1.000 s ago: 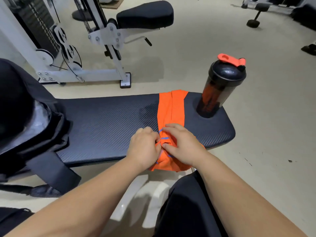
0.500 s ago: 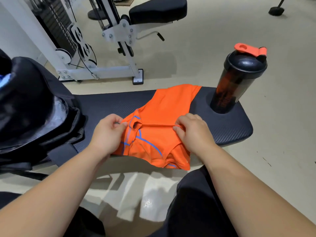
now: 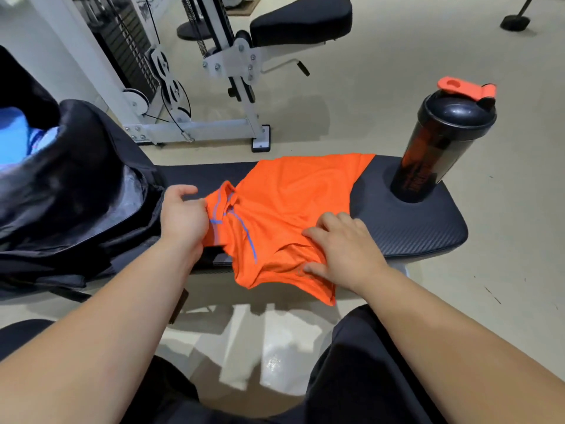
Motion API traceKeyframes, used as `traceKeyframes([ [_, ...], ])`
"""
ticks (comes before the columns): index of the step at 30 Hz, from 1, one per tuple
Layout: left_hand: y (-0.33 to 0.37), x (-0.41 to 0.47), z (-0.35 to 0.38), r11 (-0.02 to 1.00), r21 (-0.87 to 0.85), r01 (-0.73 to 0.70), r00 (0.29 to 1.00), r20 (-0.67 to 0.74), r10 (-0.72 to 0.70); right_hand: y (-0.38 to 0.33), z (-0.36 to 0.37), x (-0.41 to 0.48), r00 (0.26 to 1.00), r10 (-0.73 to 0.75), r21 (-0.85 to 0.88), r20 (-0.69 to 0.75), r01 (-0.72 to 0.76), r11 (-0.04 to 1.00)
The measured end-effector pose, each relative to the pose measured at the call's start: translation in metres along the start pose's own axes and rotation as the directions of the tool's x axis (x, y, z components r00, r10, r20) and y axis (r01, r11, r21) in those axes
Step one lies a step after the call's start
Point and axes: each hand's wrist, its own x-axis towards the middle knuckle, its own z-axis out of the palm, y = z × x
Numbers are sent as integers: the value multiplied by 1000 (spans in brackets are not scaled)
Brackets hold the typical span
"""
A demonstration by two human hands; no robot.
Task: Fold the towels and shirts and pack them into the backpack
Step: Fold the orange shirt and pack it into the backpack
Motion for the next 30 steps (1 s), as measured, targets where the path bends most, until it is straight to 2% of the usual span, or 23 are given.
traceKeyframes([
  [1, -6, 3, -5, 958, 242, -152, 987, -23, 162, 1, -1, -1, 1000, -12, 14, 8, 12, 1000],
  [2, -12, 3, -10, 845, 436, -309, 943, 23, 333, 2, -2, -2, 1000, -18, 40, 11, 17, 999],
  [3, -16, 1, -12, 693, 550, -466, 866, 123, 484, 4, -3, -4, 1000, -14, 73, 8, 14, 997],
  [4, -19, -6, -12, 540, 581, -609, 769, 268, 580, 7, -4, -5, 1000, 1, 115, 0, -1, 993],
  [5, -23, -13, -10, 409, 539, -737, 660, 441, 608, 11, -4, -6, 1000, 26, 161, -7, -24, 987],
  [6, -27, -23, -6, 305, 460, -834, 547, 617, 566, 14, -5, -7, 999, 51, 203, -10, -48, 978],
  [7, -32, -33, -1, 222, 395, -892, 453, 755, 474, 18, -5, -7, 997, 71, 231, -8, -67, 971],
  [8, -39, -40, 3, 147, 371, -917, 399, 842, 362, 20, -5, -7, 996, 85, 244, 4, -83, 966],
  [9, -47, -43, 6, 83, 393, -916, 400, 878, 264, 21, -5, -8, 995, 95, 248, 22, -98, 964],
  [10, -55, -42, 6, 36, 434, -900, 431, 878, 208, 21, -4, -8, 994, 102, 250, 39, -109, 962],
  [12, -64, -36, 5, -7, 494, -870, 482, 851, 207, 20, -5, -8, 993, 105, 252, 53, -115, 961],
  [15, -69, -28, 1, 2, 488, -873, 468, 835, 290, 16, -6, -9, 993, 86, 225, 79, -102, 969],
  [18, -68, -23, -8, 116, 399, -910, 415, 856, 309, 14, -8, -12, 993, 57, 144, 102, -71, 987],
  [20, -67, -21, -18, 157, 342, -927, 376, 845, 380, 9, -9, -12, 994, 17, 91, 109, -27, 995],
  [23, -66, -23, -33, 97, 340, -935, 333, 752, 568, -2, -5, -10, 992, -101, 45, 74, 98, 994],
  [24, -64, -24, -37, 78, 377, -923, 344, 716, 607, -5, -4, -9, 988, -140, 54, 67, 136, 989],
  [25, -62, -24, -41, 67, 436, -897, 376, 677, 632, -7, -3, -8, 983, -176, 91, 49, 171, 981],
  [27, -56, -23, -47, 85, 587, -805, 499, 594, 631, -8, -6, 2, 977, -212, 198, -6, 209, 958],
  [28, -52, -23, -50, 122, 660, -741, 590, 553, 588, -8, -10, 11, 979, -205, 219, 0, 200, 955],
  [30, -41, -27, -58, 219, 774, -594, 774, 475, 419, -6, -15, 31, 982, -131, 143, 137, 111, 983],
])
